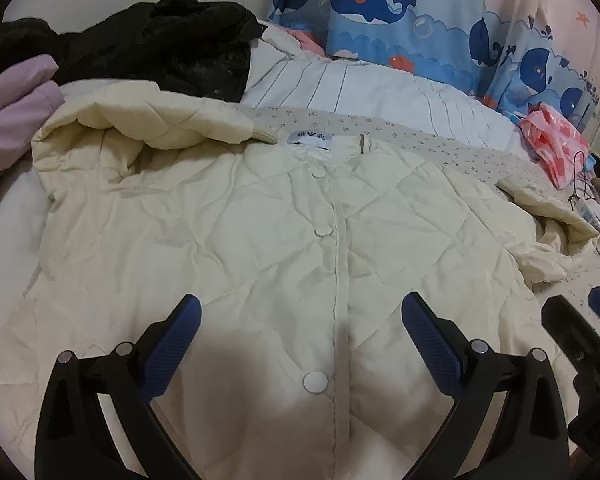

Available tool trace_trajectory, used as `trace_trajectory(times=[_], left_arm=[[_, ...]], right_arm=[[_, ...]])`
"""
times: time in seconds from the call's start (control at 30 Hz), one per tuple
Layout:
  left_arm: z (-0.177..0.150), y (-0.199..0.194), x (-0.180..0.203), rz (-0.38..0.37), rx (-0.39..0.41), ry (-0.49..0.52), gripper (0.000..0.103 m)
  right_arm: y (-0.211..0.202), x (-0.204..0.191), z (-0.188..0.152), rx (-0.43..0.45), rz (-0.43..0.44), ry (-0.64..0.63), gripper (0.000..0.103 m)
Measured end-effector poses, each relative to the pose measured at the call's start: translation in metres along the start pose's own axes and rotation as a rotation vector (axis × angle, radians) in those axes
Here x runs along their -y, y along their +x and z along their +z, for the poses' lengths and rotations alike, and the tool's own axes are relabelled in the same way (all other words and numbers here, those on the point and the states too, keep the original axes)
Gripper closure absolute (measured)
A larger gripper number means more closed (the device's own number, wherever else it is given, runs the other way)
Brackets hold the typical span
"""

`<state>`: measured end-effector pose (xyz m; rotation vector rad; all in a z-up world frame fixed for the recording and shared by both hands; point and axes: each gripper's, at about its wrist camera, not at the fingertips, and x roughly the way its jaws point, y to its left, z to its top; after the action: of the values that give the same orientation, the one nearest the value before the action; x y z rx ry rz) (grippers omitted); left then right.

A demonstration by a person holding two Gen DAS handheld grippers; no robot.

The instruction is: Fold large clothes

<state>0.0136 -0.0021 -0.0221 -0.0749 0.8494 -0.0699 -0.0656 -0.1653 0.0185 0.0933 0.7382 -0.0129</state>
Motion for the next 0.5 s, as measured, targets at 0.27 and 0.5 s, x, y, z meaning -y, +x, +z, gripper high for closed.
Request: trace_trajectory(times=[0.27,0.5], left_arm=[[0.0,0.001,-0.001,0.001,-0.001,-0.007,0.007],[0.003,0.003,-0.001,0.012,0.003,-0.023,0.007]], right_arm=[[-0.002,-0.002,-0.001,0.015,-0.018,-0.016,0.006],[0.007,0.003,-0.002,-0.019,-0.027,0.004,0.006]])
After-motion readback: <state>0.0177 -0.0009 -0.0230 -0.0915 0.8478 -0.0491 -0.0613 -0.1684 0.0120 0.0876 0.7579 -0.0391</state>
